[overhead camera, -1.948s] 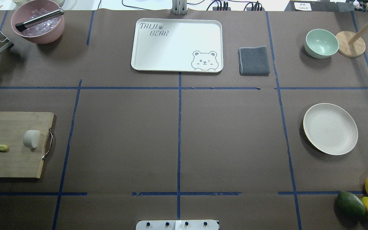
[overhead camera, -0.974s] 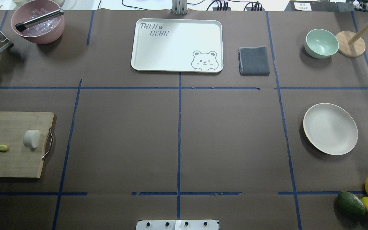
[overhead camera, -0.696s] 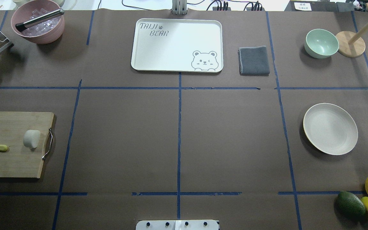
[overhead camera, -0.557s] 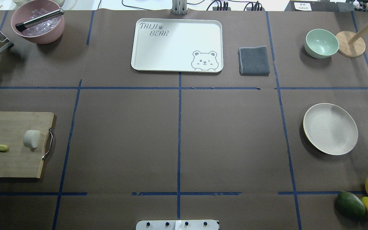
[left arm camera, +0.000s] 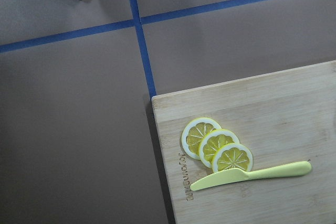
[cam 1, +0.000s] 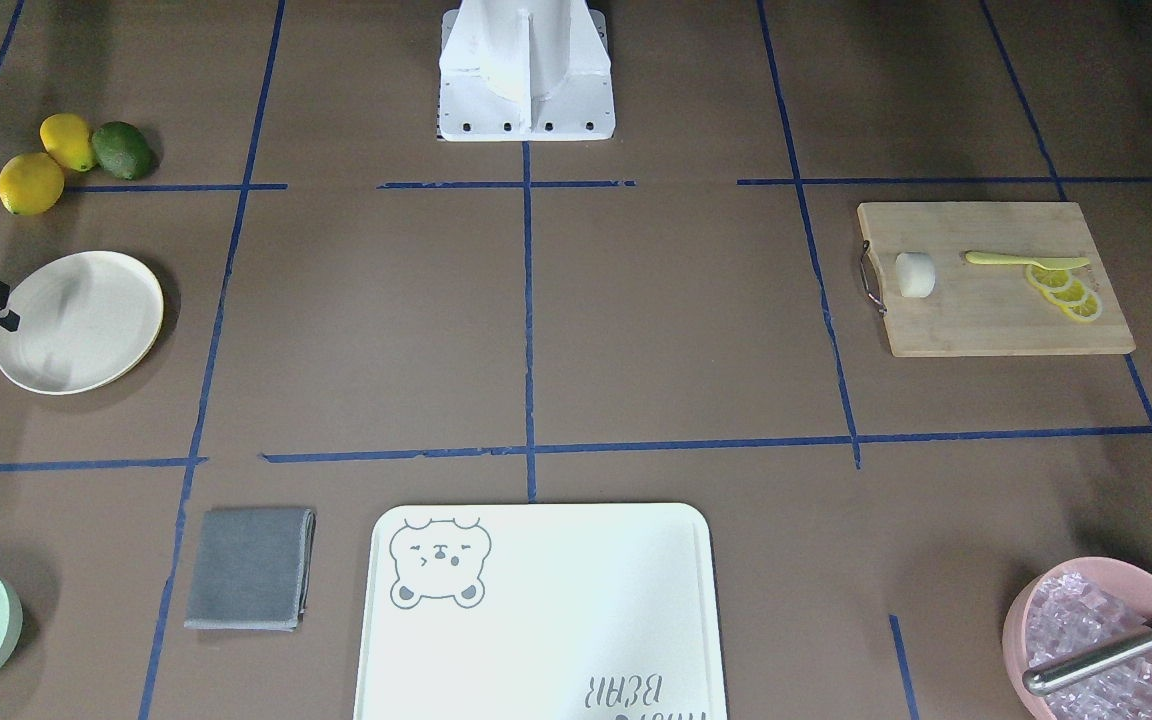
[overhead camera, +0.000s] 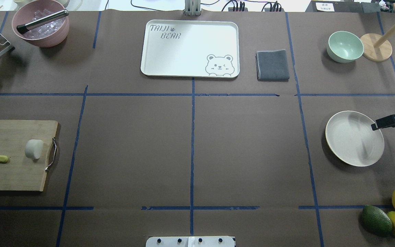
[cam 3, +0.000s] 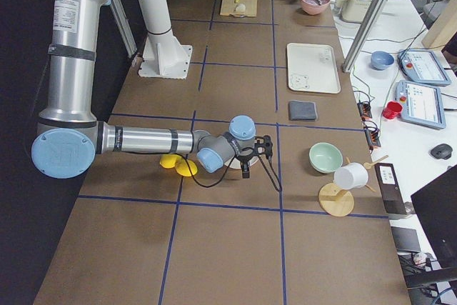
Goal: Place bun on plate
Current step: 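Reach the right gripper to the white plate rim and grasp it, then slide the white plate with the right gripper toward the table center, then release the plate and withdraw the right arm out of view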
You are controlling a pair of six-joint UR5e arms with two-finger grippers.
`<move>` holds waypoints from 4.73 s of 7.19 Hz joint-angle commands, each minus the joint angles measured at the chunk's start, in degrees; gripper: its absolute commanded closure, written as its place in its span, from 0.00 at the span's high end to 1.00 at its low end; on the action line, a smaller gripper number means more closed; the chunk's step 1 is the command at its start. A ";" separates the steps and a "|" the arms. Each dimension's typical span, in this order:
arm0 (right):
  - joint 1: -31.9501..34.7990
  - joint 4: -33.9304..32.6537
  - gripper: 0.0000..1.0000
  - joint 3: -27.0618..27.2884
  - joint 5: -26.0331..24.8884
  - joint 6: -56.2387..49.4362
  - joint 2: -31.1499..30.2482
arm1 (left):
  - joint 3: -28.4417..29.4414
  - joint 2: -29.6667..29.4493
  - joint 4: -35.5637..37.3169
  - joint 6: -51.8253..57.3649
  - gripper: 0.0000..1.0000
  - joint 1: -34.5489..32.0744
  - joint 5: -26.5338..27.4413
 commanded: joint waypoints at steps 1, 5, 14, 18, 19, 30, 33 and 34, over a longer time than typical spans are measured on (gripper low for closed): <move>-1.85 0.29 0.84 -0.82 -0.76 0.72 -0.02 | 0.00 0.01 0.00 0.00 1.00 0.00 0.06; -2.56 0.11 0.00 -1.00 -0.41 0.63 -0.38 | 0.00 0.01 0.00 0.09 1.00 0.00 -0.03; -7.88 -0.59 0.00 1.47 4.79 27.13 19.00 | 0.00 0.01 -0.09 0.00 1.00 0.00 -0.03; -22.74 -0.77 0.00 1.20 -10.65 45.96 31.95 | 0.00 0.10 0.09 0.00 1.00 0.00 -0.03; -25.64 -0.85 0.00 1.12 -13.47 47.72 32.31 | 0.00 0.10 0.09 0.00 1.00 0.00 -0.03; -16.58 -27.07 1.00 3.84 -9.06 31.50 34.25 | -0.52 0.10 0.00 0.35 1.00 0.09 0.49; -0.26 -34.86 1.00 4.71 -1.43 -1.64 25.86 | -1.23 -0.51 0.00 -0.35 1.00 0.35 0.50; 4.86 -34.87 1.00 4.54 0.02 -10.53 21.64 | -1.23 -0.60 -0.09 -0.26 1.00 0.35 0.59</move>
